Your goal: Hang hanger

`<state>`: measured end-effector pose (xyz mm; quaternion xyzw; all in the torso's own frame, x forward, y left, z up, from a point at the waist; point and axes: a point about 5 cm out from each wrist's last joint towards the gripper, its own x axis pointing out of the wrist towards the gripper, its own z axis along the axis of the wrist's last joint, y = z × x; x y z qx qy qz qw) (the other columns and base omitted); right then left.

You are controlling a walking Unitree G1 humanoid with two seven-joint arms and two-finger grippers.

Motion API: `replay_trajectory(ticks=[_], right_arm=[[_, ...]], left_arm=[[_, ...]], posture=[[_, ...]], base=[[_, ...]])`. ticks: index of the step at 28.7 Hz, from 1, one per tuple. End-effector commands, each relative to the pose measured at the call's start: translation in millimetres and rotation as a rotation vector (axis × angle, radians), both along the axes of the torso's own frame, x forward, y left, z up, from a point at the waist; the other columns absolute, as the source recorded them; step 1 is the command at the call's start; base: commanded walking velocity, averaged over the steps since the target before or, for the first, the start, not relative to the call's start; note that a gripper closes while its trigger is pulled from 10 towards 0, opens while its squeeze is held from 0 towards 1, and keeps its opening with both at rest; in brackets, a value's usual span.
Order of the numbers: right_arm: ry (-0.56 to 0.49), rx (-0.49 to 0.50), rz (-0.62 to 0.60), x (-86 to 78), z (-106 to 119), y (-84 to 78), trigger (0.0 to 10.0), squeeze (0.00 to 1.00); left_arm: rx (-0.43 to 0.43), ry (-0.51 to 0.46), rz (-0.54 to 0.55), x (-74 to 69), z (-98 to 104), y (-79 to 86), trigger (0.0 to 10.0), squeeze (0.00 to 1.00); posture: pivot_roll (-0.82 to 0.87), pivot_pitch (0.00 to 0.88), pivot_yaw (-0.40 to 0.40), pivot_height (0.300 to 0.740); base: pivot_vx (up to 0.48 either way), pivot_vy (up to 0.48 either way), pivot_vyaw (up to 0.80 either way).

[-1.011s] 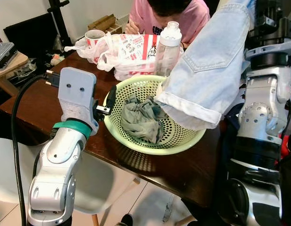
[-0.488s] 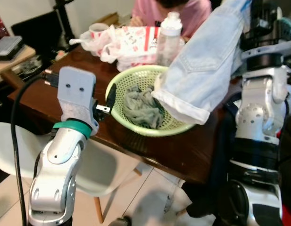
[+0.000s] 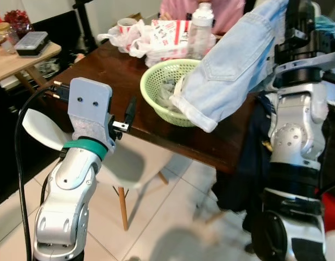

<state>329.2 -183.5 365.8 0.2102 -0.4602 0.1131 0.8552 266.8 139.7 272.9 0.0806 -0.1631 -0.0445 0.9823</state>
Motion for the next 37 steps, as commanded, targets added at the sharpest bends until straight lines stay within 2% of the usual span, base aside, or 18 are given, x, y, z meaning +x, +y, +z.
replay_trajectory(ticks=[1, 4, 13, 22, 29, 33, 34, 35, 36, 37], right_arm=[[-0.041, 0.000, 0.013, -4.4, 7, 3.8, 10.0, 0.00], [-0.027, 0.006, 0.013, -2.5, 6, 3.5, 10.0, 0.00], [-0.001, 0.007, 0.021, 1.1, 2, 4.4, 10.0, 0.00], [0.083, -0.030, 0.032, 11.5, -20, 9.3, 10.0, 0.00], [0.214, -0.157, 0.038, 23.3, -59, 23.1, 10.0, 0.00], [0.234, -0.177, 0.041, 24.5, -66, 25.3, 10.0, 0.00], [0.259, -0.213, 0.039, 25.1, -74, 28.9, 10.0, 0.00], [0.386, -0.339, 0.006, 25.3, -118, 37.8, 10.0, 0.00], [0.386, -0.339, 0.006, 25.3, -118, 37.8, 10.0, 0.00], [0.423, -0.384, -0.002, 23.8, -132, 40.4, 10.0, 0.00]], left_arm=[[-0.004, 0.012, 0.003, 0.0, -3, 1.6, 10.0, 0.00], [-0.007, 0.013, 0.003, 0.5, -3, 1.4, 10.0, 0.00], [0.005, 0.037, -0.027, 0.2, -7, -4.2, 10.0, 0.00], [0.019, 0.061, -0.052, -0.5, -13, -8.8, 10.0, 0.00], [0.021, 0.086, -0.058, -0.2, -21, -11.4, 10.0, 0.00], [0.021, 0.092, -0.059, -0.1, -22, -11.8, 10.0, 0.00], [0.022, 0.105, -0.061, 0.0, -26, -12.4, 10.0, 0.00], [0.036, 0.206, -0.049, -0.5, -56, -10.0, 10.0, 0.00], [0.036, 0.206, -0.049, -0.5, -56, -10.0, 10.0, 0.00], [0.039, 0.241, -0.041, -1.5, -66, -8.7, 10.0, 0.00]], posture=[[0.10, 0.060, 0.044, 0.740], [0.10, 0.059, 0.043, 0.740], [0.09, 0.061, 0.041, 0.740], [0.09, 0.059, 0.036, 0.740], [0.09, 0.058, 0.029, 0.740], [0.09, 0.058, 0.029, 0.740], [0.08, 0.059, 0.027, 0.740], [0.08, 0.062, 0.020, 0.740], [0.08, 0.062, 0.020, 0.740], [0.07, 0.064, 0.015, 0.740]], base=[[-0.262, 0.000, 0.00], [0.000, 0.000, 0.00], [0.000, 0.000, -0.80], [0.000, 0.000, -0.80], [0.000, 0.000, -0.80], [0.000, 0.000, -0.80], [0.000, 0.000, -0.80], [0.000, 0.000, -0.80], [0.000, 0.000, -0.80], [0.000, 0.000, -0.80]])
